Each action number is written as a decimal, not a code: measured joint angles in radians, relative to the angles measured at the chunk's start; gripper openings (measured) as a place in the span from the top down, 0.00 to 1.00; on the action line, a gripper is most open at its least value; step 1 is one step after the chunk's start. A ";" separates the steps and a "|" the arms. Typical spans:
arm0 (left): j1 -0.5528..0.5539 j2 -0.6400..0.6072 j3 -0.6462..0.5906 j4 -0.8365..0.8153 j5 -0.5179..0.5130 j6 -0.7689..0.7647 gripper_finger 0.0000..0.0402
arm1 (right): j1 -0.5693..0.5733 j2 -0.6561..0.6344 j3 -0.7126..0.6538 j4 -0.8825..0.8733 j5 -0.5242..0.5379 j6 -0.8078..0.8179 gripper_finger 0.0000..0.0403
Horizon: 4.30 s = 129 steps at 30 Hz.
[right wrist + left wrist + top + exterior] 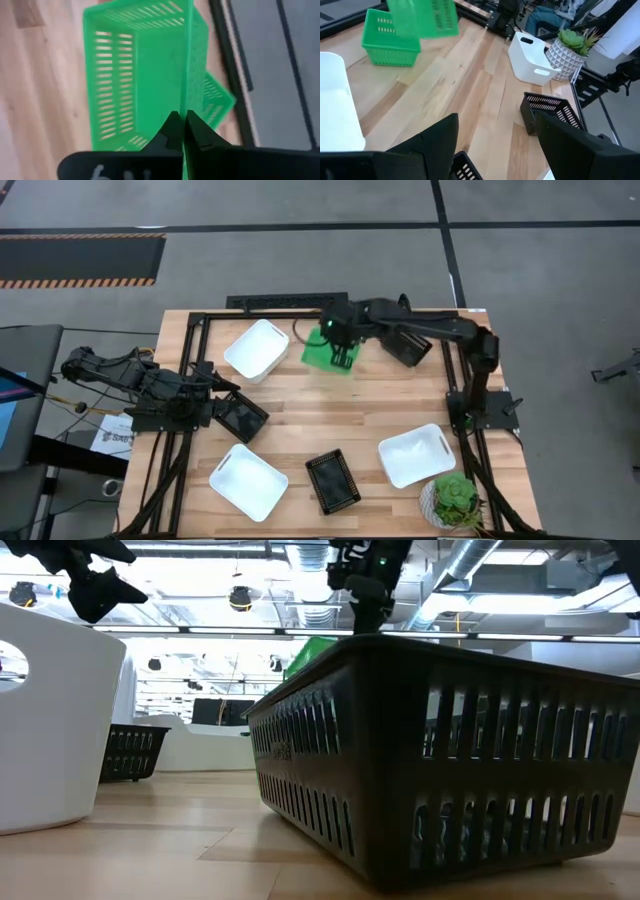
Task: Stack baskets by color
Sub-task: Stack the bottom green bin on top of the green bins, then put the bottom black bin on top of the top black bin
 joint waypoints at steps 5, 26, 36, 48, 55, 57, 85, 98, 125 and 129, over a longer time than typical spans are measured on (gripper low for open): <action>0.000 0.000 0.000 -0.001 -0.037 0.001 0.37 | -0.078 -0.003 0.008 -0.044 -0.003 -0.227 0.99; 0.000 0.000 0.000 -0.006 -0.105 -0.001 0.37 | -0.178 0.081 0.024 0.003 -0.140 -0.686 0.98; 0.000 0.000 0.000 -0.008 -0.104 -0.001 0.37 | -0.158 0.126 0.024 -0.019 -0.137 -0.743 0.96; 0.000 0.000 0.000 -0.008 -0.104 0.007 0.37 | -0.150 0.123 0.025 -0.016 -0.134 -0.784 0.80; 0.000 0.000 0.000 -0.008 -0.104 0.007 0.37 | -0.151 0.123 0.025 0.003 -0.133 -0.786 0.64; 0.000 0.000 0.000 -0.008 -0.104 0.007 0.37 | -0.151 0.123 0.025 0.003 -0.128 -0.785 0.58; 0.000 0.000 0.000 -0.023 -0.022 0.005 0.37 | 0.118 0.122 0.098 -0.462 -0.261 0.477 0.52; 0.000 0.000 0.000 -0.028 0.009 0.007 0.37 | 0.600 0.123 0.098 -0.287 -0.118 1.259 0.55; 0.000 0.000 0.000 -0.027 0.000 0.029 0.37 | 0.762 0.419 0.098 -0.165 -0.138 1.572 0.55; 0.000 0.000 0.000 -0.027 0.000 0.030 0.37 | 0.764 0.419 0.098 -0.158 -0.143 1.572 0.55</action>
